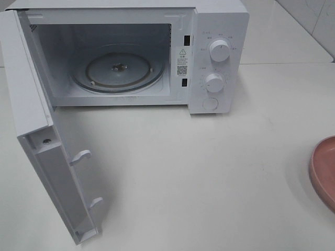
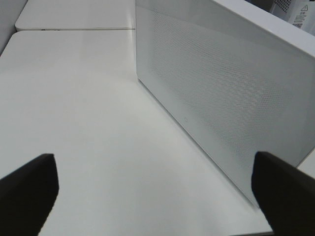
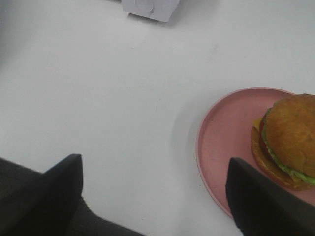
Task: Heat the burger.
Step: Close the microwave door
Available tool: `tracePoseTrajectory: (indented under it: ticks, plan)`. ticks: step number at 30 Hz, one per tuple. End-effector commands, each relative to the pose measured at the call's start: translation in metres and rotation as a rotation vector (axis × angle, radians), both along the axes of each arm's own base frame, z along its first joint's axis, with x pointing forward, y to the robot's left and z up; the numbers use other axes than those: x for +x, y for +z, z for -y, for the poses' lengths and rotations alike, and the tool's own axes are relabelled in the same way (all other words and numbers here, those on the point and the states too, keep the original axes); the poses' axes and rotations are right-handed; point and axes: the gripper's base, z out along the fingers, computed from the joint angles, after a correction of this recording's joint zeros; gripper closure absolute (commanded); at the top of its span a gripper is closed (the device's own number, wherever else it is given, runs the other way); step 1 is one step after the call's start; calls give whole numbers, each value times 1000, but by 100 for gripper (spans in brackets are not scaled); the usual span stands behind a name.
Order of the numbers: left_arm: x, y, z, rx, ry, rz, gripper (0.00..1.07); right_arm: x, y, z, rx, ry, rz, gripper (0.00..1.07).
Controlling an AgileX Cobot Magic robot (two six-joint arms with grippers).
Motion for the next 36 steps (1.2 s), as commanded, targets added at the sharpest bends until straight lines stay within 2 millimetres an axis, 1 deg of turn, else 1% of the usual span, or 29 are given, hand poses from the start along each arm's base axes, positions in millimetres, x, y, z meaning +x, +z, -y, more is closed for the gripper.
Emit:
tracePoseTrajectory:
  ticks: [1,2,4,8,9,10,14,20,36]
  plan:
    - [-2,-1,0,-4,-1,14,6,-11,-1,7,35,-72,51,31]
    - [-2,-1,0,-4,-1,14,6,-11,-1,7,35,-72,51,31]
    - [-2,-1,0,-4,-1,14,6,-18,0,11,47,-129,100,31]
    - [-2,-1,0,-4,-1,14,6,-24,-1,14,45,-177,134,31]
    - [-2,-1,0,-4,-1,14,6,-29,-2,16,50,-207,149,31]
    - [-2,-1,0,-4,-1,14,6,-29,-2,16,50,-207,149,31]
    - [-2,-1,0,-4,-1,14,6,-39,-3,18,66,-276,211,31]
    - [-2,-1,0,-4,-1,14,6,-51,-3,20,80,-327,284,31]
    - [0,-1,0,-4,0,4,6,-52,-4,20,80,-336,287,31]
